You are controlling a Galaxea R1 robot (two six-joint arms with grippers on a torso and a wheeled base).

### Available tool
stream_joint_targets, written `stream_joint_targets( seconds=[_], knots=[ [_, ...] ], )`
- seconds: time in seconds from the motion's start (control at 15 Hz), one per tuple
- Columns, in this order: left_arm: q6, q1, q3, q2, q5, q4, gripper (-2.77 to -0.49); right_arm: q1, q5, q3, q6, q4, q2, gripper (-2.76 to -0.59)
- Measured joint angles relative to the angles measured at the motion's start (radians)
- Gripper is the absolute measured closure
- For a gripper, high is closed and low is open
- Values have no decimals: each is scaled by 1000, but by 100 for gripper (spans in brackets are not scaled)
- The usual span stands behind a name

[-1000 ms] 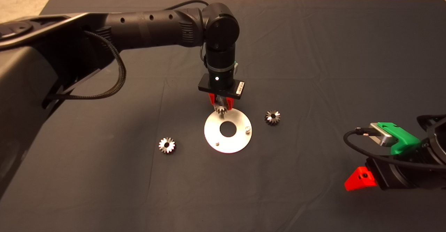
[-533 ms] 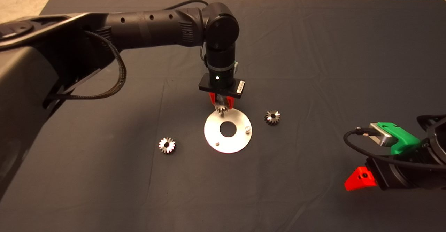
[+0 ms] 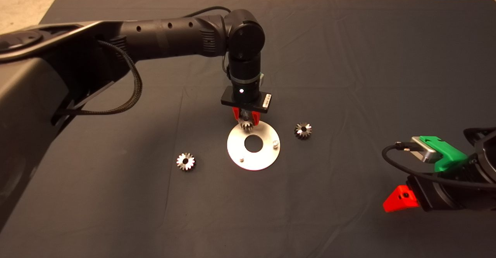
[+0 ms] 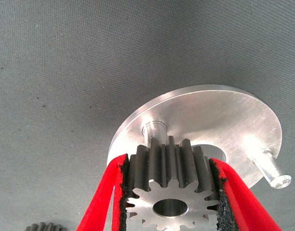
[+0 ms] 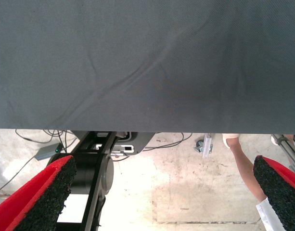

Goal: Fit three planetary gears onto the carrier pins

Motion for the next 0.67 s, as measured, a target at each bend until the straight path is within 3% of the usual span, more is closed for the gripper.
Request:
stream_joint_targets(
  seconds=[0.2,0.33,0.67],
  knots=[
    [4,0,-18,3,0,-8,-90,0,0,0,0,0,0,-275],
    [46,0,-38,3,-1,-13,-90,0,0,0,0,0,0,-275],
    [49,0,-49,3,-3,-16,-89,0,0,0,0,0,0,-275]
  ],
)
